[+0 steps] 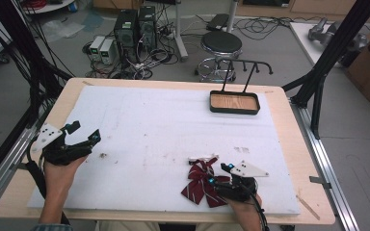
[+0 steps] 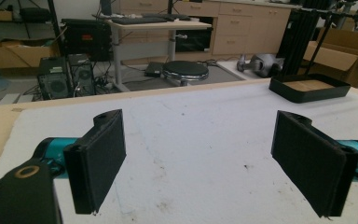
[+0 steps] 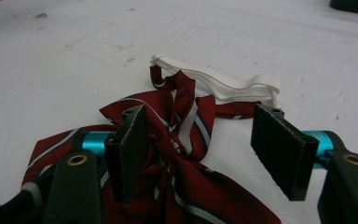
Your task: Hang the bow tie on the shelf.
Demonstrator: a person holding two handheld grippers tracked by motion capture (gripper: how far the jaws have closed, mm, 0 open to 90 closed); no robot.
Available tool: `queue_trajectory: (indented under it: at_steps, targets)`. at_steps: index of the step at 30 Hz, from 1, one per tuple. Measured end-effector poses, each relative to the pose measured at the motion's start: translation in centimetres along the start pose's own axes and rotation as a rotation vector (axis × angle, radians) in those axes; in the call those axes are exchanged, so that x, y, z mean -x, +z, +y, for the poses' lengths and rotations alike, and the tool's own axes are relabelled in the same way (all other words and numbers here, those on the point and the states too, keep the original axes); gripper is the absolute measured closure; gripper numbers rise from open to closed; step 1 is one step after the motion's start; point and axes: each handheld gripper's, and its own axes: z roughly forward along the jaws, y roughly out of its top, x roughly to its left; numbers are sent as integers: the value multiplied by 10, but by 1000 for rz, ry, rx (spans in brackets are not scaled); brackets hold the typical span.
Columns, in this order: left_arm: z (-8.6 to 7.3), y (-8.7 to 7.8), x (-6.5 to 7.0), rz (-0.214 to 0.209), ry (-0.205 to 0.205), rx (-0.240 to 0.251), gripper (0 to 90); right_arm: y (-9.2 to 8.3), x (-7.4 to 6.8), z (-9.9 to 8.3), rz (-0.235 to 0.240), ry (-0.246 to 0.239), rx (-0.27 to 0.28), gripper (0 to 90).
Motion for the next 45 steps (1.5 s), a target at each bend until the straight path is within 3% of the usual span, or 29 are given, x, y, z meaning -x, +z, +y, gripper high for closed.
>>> queue_trajectory:
  at_steps: [6,9,12,13,14,20,23,26,31,36,41,45]
  targets:
    - [0,1,1,-7,1,0,180,11,-6,3,-12,-26,-113,441]
    - [-1,2,1,-7,1,-6,180,19,-5,5,9,-22,-190,478]
    - [-1,2,1,-8,0,-5,180,19,-5,6,-21,-40,-194,637]
    - [-1,2,2,-8,-1,-6,181,18,-5,6,-12,-36,-193,712]
    - [-1,2,1,-7,2,-6,181,18,-5,6,-8,-32,-193,725]
    - [0,1,0,-4,-1,-1,181,12,-6,10,-52,-114,-173,744]
    - [0,0,0,-2,-2,-1,182,6,-1,18,-110,-166,-166,745]
    - [0,1,1,-4,2,-2,182,0,6,27,-166,-235,-156,745]
    - [0,1,0,-2,2,-1,183,-6,27,42,-208,-263,-110,746]
    - [0,1,0,0,-2,-3,183,-13,53,59,-186,-180,-24,746]
    - [-2,3,1,-9,1,-11,183,-18,75,81,-165,-134,60,746]
    - [-2,5,2,-14,4,-13,183,-16,94,96,-129,-77,91,746]
